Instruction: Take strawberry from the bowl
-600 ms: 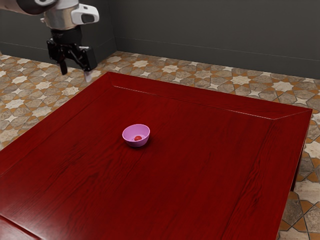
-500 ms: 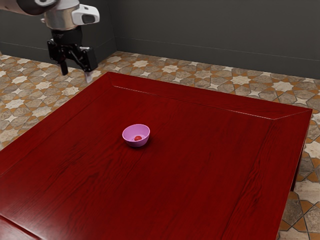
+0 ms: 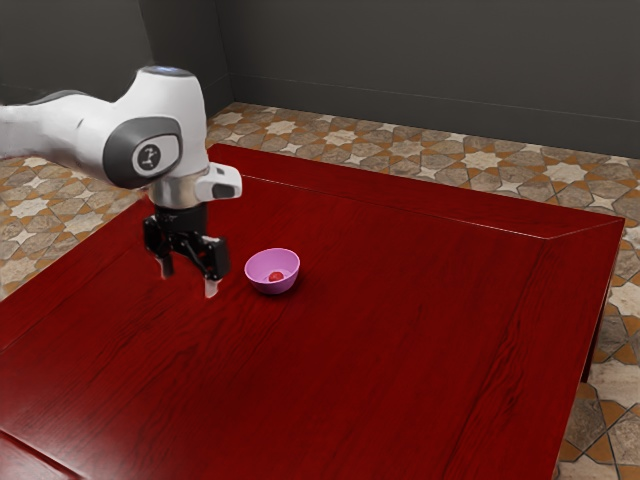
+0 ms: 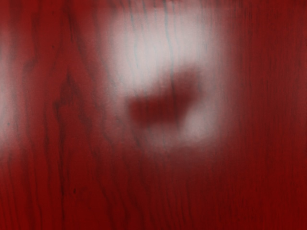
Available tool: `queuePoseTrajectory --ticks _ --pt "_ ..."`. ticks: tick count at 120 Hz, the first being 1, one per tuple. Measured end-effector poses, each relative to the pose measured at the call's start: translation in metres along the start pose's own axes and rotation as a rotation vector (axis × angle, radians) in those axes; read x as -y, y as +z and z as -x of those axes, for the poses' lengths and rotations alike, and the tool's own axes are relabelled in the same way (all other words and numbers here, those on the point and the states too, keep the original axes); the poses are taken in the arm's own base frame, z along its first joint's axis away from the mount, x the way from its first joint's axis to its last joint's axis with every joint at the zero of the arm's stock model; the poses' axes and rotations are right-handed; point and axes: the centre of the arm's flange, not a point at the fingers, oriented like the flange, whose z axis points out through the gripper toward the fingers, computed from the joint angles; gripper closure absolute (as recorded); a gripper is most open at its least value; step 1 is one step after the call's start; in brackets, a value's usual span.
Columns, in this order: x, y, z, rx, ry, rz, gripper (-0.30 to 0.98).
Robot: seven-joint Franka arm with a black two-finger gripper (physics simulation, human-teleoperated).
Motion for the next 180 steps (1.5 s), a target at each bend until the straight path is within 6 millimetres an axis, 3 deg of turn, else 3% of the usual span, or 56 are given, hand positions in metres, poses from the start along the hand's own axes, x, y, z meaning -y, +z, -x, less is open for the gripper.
queuePoseTrajectory --ticks 35,60,83,108,155,168,176,180 --pt "-0.011 0.004 -0.096 -0.134 0.041 -0.026 0.00" --pt "-0.004 0.007 -0.132 -0.182 0.064 -0.031 0.00" --pt "0.003 0.039 -0.164 -0.173 0.081 -0.032 0.00" --pt "0.003 0.054 -0.174 -0.174 0.060 0.028 0.00" --pt "0.022 0.053 -0.175 -0.162 -0.356 0.175 0.00" --pt "0.025 0.048 -0.173 -0.162 -0.474 0.186 0.00" --pt "0.025 0.034 -0.170 -0.182 -0.534 0.184 0.00" --pt "0.022 0.029 -0.169 -0.190 -0.558 0.183 0.06"
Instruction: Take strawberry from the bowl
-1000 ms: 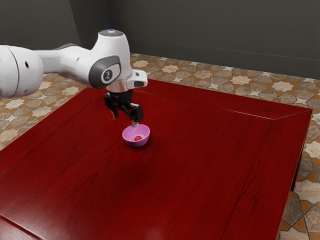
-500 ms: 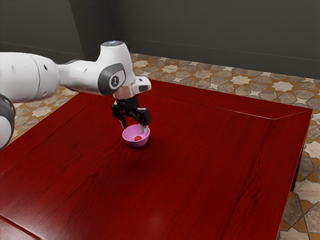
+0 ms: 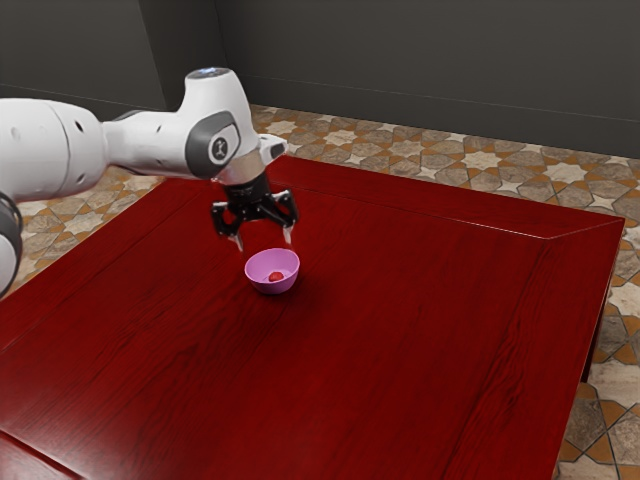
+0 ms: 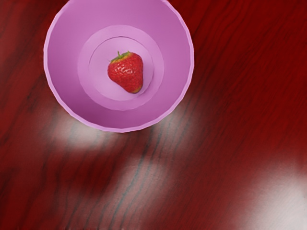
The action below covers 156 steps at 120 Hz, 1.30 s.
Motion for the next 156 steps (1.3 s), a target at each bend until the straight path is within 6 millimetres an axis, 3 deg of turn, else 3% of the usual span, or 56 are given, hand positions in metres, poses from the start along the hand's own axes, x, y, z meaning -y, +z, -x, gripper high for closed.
queuePoseTrajectory --ticks 18,42,61,82,156 --pt "0.005 0.015 -0.005 0.003 -0.116 -0.023 0.25" --pt "0.010 0.042 -0.018 -0.007 -0.233 -0.040 0.34" --pt "0.006 0.057 -0.034 -0.028 -0.293 -0.042 0.36" --pt "0.016 0.074 -0.053 -0.038 -0.348 -0.049 0.36" --pt "0.012 0.100 -0.071 -0.081 -0.261 -0.040 0.35"
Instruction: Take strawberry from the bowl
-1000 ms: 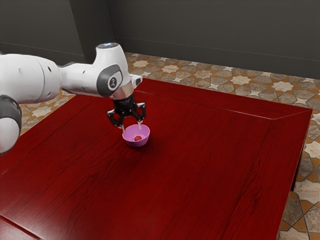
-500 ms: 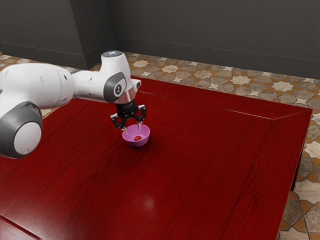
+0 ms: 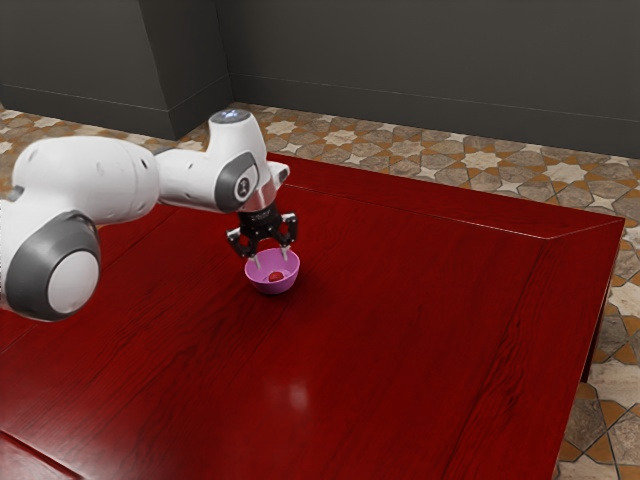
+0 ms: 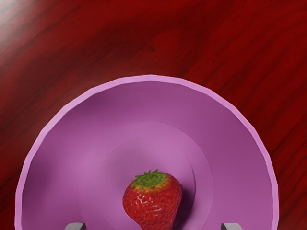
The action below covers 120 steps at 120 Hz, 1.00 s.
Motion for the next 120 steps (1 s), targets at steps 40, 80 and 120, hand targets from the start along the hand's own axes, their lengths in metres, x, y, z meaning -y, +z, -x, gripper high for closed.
queuePoseTrajectory --ticks 40,80,120 --pt "0.003 0.009 -0.007 -0.005 -0.013 0.007 0.35" --pt "0.005 0.025 -0.008 0.000 -0.091 -0.002 0.35" --pt "0.004 0.034 -0.013 -0.006 -0.150 -0.002 0.34"
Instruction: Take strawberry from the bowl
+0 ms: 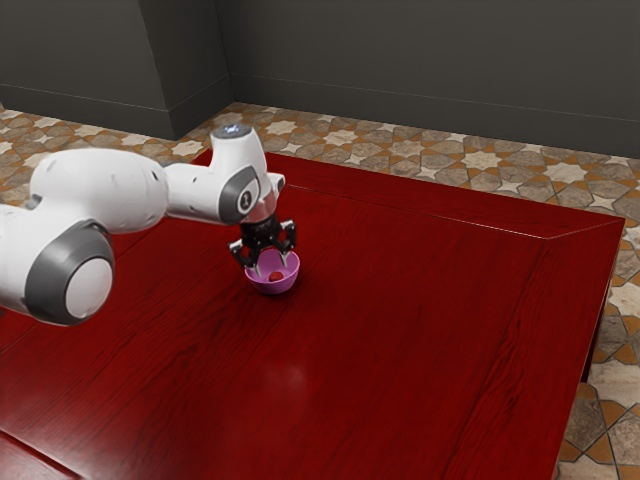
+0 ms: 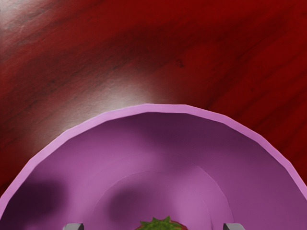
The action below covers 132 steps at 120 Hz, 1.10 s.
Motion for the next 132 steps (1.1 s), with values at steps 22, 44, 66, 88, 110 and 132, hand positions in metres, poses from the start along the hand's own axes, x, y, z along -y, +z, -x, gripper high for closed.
queuePoseTrajectory --ticks 22,44,66,88,110,132 --pt "0.000 0.001 -0.001 -0.005 -0.025 0.004 0.34" --pt "-0.001 0.001 -0.001 -0.006 -0.054 0.007 0.34" --pt "-0.002 0.006 0.002 -0.005 -0.087 0.004 0.34" --pt "-0.001 0.010 0.000 -0.007 -0.115 0.003 0.34" --pt "-0.002 0.011 0.000 -0.010 -0.138 0.006 0.34" --pt "-0.006 0.011 -0.004 -0.022 -0.153 0.018 0.34"
